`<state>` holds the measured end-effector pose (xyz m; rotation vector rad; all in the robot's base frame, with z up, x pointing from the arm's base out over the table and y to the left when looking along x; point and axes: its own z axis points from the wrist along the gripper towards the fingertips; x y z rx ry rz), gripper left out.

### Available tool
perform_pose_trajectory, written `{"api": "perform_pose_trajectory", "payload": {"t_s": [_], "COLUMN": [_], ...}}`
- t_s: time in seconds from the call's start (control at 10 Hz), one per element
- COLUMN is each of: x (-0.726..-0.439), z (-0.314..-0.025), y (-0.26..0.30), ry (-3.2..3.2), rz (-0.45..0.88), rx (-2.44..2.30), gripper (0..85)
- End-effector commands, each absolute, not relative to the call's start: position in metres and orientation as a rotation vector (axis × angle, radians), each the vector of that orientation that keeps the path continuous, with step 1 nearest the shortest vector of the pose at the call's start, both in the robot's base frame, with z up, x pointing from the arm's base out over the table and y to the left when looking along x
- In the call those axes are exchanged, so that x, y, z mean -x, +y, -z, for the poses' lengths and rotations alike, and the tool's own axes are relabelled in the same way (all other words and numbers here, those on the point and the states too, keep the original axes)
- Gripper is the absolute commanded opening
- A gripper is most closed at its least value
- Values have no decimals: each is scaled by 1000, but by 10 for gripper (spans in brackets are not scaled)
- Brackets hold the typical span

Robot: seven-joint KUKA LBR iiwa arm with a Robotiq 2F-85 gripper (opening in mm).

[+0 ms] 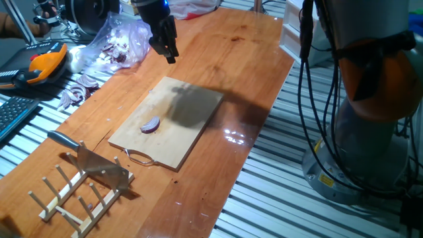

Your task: Chop the onions

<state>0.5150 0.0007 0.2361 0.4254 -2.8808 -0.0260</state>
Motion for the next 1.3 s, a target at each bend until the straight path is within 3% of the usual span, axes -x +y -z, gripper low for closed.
{"api": "perform_pose_trajectory", "payload": {"t_s": [0.0, 1.0, 1.2], "x": [-515, -515, -515], "z": [-236, -236, -236], "y": [1, 1, 1], "ry": [-2876, -2924, -3013], "rz": [22, 21, 114], "rx": [-462, -304, -257], "gripper": [0, 0, 0]}}
